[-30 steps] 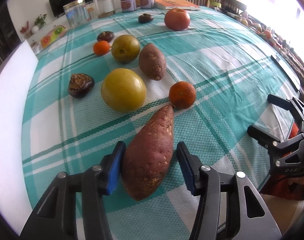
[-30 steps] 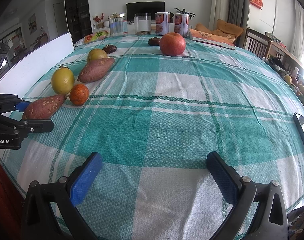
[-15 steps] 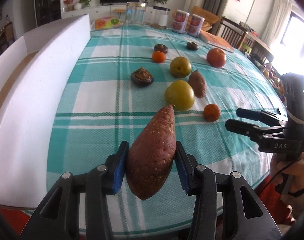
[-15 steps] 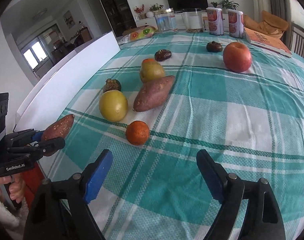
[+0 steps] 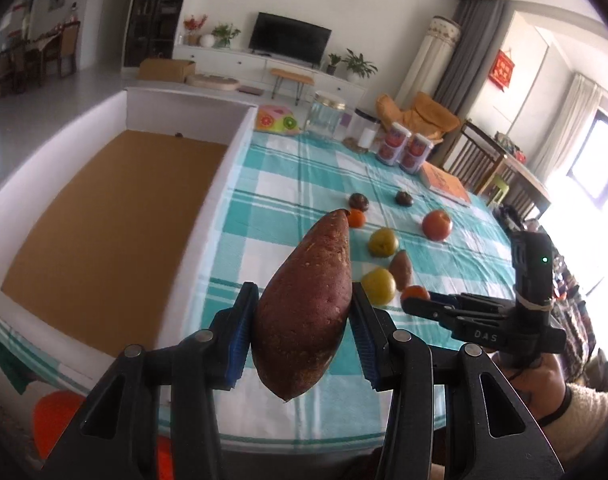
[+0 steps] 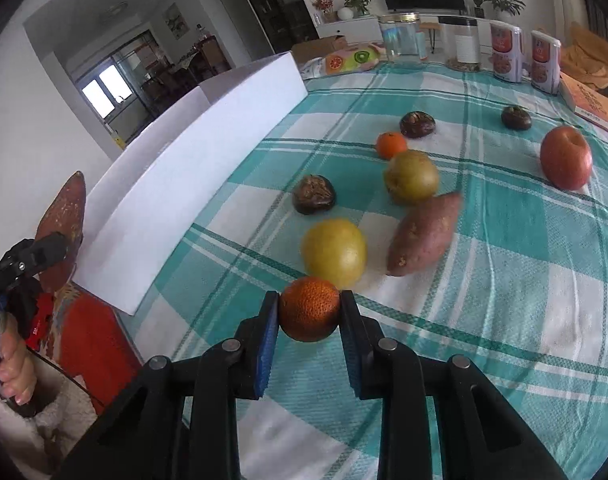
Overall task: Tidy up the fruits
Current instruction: 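Drop the sweet potato into the white box with the left tool while the right tool drops a tangerine in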
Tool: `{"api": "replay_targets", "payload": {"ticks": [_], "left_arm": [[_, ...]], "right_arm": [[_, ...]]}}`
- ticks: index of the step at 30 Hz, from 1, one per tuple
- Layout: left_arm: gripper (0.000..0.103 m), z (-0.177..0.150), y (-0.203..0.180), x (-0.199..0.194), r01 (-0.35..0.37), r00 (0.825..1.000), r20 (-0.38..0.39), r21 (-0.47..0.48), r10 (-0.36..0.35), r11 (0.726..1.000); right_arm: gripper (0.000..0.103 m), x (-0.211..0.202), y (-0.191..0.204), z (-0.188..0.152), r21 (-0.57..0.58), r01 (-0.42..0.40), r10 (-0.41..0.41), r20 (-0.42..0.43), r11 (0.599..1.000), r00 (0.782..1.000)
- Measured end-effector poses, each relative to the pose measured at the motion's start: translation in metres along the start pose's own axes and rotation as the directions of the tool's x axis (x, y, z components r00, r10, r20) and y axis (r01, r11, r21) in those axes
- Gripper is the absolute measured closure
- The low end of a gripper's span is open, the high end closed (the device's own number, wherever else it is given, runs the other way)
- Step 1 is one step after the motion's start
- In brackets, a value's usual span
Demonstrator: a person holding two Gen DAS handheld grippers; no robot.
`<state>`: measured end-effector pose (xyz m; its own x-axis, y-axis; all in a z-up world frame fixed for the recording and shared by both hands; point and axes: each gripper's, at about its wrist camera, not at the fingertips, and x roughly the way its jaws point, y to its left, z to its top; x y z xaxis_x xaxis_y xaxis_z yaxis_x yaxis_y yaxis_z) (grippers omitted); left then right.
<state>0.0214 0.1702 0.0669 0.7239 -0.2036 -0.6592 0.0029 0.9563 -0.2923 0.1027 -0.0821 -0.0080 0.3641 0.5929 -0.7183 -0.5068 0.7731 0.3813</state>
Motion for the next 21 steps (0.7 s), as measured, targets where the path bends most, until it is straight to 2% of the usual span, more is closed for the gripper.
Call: {"api": "replay_targets", "payload": {"ticks": [3, 6, 10, 13, 15, 16, 17, 19, 21], "left_arm": [[0.056, 0.015, 0.045, -0.011, -0.16, 0.986, 0.035, -0.072, 0.163, 0.984], [0.056, 0.016, 0.084, -0.002, -0.279, 0.96, -0.001, -0.129, 0.282, 0.951], [0.056, 0.006, 0.11, 0.015, -0.365, 0.931, -0.06, -0.163, 0.361, 0.917], [0.055, 0.002, 0.111, 0.024, -0.399, 0.917, -0.08, -0.158, 0.391, 0.903], [0.047, 0.001, 0.11, 0.023, -0.417, 0.909, -0.064, -0.153, 0.412, 0.896], [0.038, 0.002, 0.109, 0.023, -0.427, 0.904, -0.056, -0.152, 0.424, 0.891], [0.032, 0.002, 0.107, 0.022, -0.434, 0.9, -0.043, -0.154, 0.433, 0.887], [0.03, 0.007, 0.103, 0.019, -0.437, 0.898, -0.019, -0.16, 0.44, 0.885], [0.03, 0.011, 0.088, 0.017, -0.429, 0.899, 0.028, -0.133, 0.436, 0.893]], "right_arm": [[0.073, 0.008, 0.072, 0.034, -0.105, -0.13, 0.131, 0.003, 0.986, 0.991], [0.073, 0.032, 0.137, 0.06, -0.169, -0.228, 0.226, -0.027, 0.959, 0.974], [0.073, 0.08, 0.191, 0.076, -0.208, -0.251, 0.236, -0.096, 0.945, 0.967], [0.069, 0.103, 0.199, 0.079, -0.179, -0.242, 0.22, -0.136, 0.953, 0.966], [0.055, 0.105, 0.187, 0.081, -0.14, -0.244, 0.228, -0.125, 0.96, 0.966], [0.046, 0.098, 0.181, 0.081, -0.125, -0.249, 0.237, -0.107, 0.96, 0.966], [0.042, 0.09, 0.173, 0.08, -0.119, -0.248, 0.239, -0.083, 0.962, 0.967], [0.041, 0.07, 0.156, 0.076, -0.127, -0.215, 0.211, -0.042, 0.968, 0.977], [0.035, 0.05, 0.132, 0.066, -0.141, -0.156, 0.158, 0.002, 0.978, 0.987]]}}
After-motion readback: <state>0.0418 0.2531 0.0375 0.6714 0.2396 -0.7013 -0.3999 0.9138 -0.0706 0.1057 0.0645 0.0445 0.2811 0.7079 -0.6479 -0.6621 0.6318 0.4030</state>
